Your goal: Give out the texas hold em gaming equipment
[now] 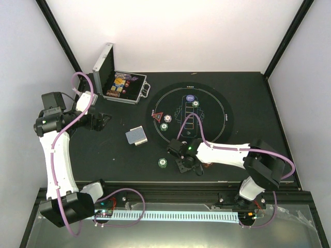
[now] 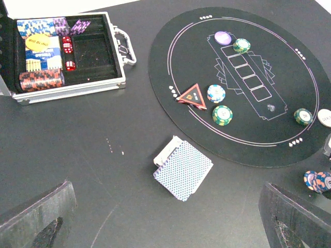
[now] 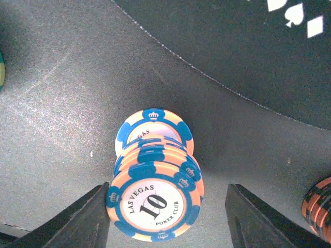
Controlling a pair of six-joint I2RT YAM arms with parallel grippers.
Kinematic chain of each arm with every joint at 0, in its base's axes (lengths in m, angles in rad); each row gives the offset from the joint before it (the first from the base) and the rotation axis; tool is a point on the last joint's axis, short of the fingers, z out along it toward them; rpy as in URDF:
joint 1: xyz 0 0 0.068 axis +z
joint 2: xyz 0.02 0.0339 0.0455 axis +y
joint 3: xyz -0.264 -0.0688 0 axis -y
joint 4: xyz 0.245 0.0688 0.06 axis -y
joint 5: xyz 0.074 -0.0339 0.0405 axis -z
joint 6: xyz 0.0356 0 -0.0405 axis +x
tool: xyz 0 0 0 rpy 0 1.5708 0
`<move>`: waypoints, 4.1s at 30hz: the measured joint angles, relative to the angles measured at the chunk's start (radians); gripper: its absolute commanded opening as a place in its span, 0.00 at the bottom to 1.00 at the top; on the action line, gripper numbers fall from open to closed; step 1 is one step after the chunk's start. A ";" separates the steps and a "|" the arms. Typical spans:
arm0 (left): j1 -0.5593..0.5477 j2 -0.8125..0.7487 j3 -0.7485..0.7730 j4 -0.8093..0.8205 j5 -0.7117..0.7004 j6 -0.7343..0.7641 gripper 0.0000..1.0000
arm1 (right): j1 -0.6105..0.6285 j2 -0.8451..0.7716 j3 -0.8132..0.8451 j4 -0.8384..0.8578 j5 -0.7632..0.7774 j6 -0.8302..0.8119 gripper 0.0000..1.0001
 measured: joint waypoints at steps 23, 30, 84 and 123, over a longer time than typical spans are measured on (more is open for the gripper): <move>0.005 0.000 0.000 0.000 0.000 0.000 0.99 | 0.000 0.032 0.034 0.015 0.001 -0.005 0.31; 0.005 0.000 0.000 0.000 0.000 0.000 0.99 | 0.000 0.032 0.035 0.008 0.007 -0.008 0.20; 0.011 0.055 0.000 0.038 0.027 0.001 0.99 | -0.823 1.003 1.450 -0.212 -0.003 -0.329 0.60; 0.013 -0.040 0.002 -0.023 -0.043 -0.014 0.99 | -0.051 -0.048 -0.015 0.075 0.037 -0.005 0.88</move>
